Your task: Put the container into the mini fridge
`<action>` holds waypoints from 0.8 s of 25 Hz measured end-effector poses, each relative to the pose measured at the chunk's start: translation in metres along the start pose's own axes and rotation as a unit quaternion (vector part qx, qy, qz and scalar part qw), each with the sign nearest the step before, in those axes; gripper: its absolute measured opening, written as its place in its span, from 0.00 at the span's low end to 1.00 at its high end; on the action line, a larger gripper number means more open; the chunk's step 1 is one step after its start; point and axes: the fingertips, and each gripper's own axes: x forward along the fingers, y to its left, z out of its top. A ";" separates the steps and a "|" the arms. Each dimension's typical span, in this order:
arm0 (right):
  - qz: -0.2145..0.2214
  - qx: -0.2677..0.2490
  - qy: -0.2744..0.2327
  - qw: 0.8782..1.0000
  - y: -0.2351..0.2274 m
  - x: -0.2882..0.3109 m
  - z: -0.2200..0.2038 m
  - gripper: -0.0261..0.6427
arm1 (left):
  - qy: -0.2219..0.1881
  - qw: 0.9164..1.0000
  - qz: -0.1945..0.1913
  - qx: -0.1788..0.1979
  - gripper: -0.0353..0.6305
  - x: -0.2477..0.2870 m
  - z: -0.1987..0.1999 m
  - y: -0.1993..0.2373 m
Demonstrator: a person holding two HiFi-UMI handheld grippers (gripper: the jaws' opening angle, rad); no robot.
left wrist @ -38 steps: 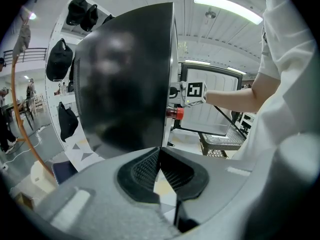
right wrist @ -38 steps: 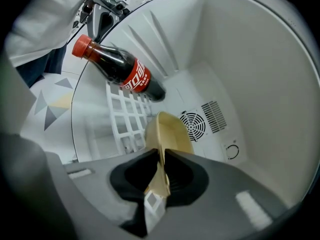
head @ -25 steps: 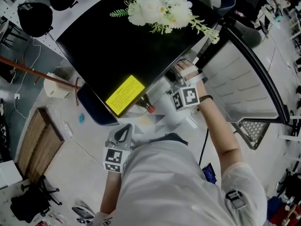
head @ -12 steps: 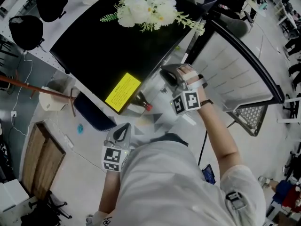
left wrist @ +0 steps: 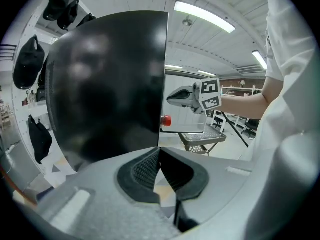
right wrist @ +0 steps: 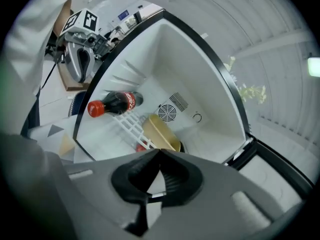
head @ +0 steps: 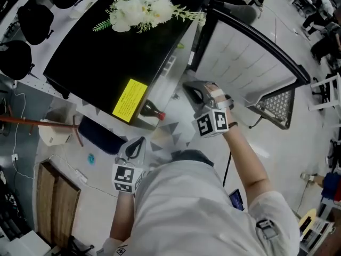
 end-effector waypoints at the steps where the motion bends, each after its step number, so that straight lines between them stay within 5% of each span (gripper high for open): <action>1: 0.000 0.018 0.006 1.000 0.002 -0.007 0.000 0.04 | -0.001 1.000 -0.006 0.002 0.07 0.000 0.000 0.000; 10: -0.010 0.146 0.026 0.989 0.038 -0.061 0.009 0.04 | -0.023 0.998 -0.063 0.023 0.07 -0.001 0.008 -0.013; 20: -0.031 0.273 0.023 0.961 0.072 -0.112 0.033 0.04 | -0.031 0.992 -0.113 0.042 0.07 -0.007 0.005 -0.032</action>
